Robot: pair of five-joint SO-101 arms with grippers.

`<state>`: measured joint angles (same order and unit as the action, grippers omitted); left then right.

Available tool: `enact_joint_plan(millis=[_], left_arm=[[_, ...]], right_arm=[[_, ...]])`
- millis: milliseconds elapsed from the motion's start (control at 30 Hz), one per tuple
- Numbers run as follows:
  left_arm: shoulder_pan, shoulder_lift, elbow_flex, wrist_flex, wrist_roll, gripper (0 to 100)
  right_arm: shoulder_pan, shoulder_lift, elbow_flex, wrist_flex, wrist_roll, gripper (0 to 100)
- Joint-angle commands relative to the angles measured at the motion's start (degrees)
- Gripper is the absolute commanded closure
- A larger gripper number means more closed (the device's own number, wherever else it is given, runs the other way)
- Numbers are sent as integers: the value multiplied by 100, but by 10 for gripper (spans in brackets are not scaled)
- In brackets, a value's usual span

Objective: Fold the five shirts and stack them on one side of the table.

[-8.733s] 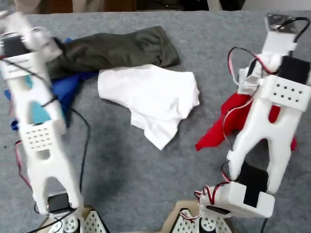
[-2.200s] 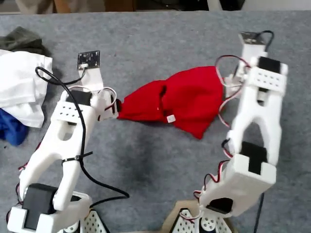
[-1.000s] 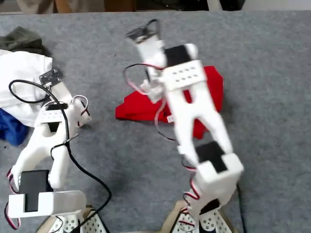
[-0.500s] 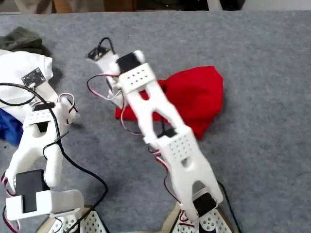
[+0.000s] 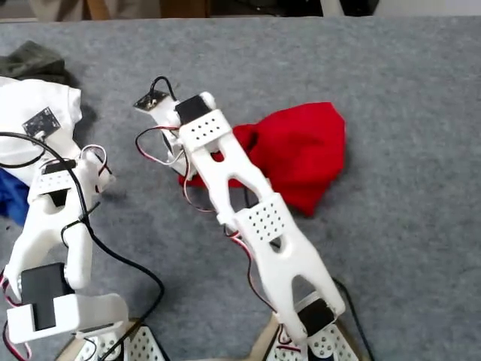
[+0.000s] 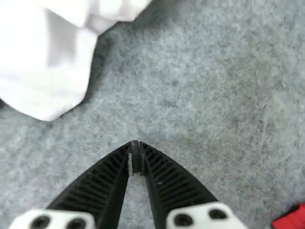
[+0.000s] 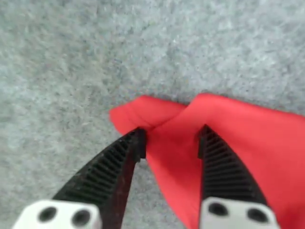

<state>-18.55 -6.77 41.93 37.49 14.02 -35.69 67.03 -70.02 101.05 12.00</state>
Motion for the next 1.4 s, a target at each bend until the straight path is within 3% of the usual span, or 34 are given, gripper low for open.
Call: enact_joint_plan(millis=[0, 67, 333, 1000, 1367], left_arm=[[-44, -57, -316, -62, 53, 980], [-44, -57, -316, -62, 53, 980], [-44, -48, -316, -62, 53, 980], [-35, -48, -316, -62, 53, 980], [-35, -48, -316, -62, 53, 980]], right_arm=[[-40, 31, -259, 97, -18, 935], [-22, 48, -259, 97, -18, 984], [119, -382, -259, 114, -18, 983], [-92, -4488, -295, 97, -325, 993], [-127, -5912, -259, -527, -334, 993]])
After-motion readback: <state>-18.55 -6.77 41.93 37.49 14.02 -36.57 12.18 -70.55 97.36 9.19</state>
